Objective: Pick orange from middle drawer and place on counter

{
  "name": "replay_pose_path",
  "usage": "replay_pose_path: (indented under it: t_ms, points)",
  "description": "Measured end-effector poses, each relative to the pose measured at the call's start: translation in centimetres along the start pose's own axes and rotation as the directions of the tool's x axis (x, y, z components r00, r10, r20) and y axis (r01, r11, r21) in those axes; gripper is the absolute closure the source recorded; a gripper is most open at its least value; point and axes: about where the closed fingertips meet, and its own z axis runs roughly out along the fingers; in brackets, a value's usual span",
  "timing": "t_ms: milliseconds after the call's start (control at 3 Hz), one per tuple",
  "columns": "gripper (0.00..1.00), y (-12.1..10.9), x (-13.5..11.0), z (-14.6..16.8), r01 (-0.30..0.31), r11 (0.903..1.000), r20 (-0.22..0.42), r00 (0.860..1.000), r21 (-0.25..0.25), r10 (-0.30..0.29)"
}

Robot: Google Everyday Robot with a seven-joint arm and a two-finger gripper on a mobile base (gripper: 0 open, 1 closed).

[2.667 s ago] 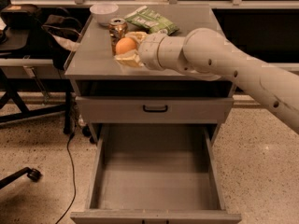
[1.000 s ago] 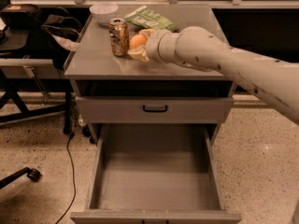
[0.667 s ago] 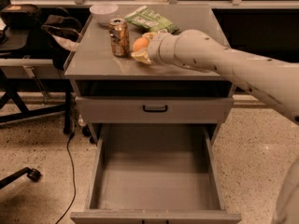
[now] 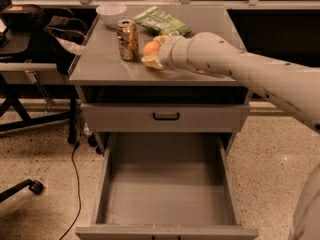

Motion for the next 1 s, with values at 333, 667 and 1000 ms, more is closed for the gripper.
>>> replay_pose_path:
  t_ms: [333,667,1000]
  points:
    - [0.13,0.00,0.00,0.00,0.000,1.0000,0.000,1.000,0.000,0.000]
    - [0.00,0.01,-0.01,0.01,0.000,1.0000,0.000,1.000,0.000,0.000]
    - [0.00,0.01,-0.01,0.01,0.000,1.0000,0.000,1.000,0.000,0.000]
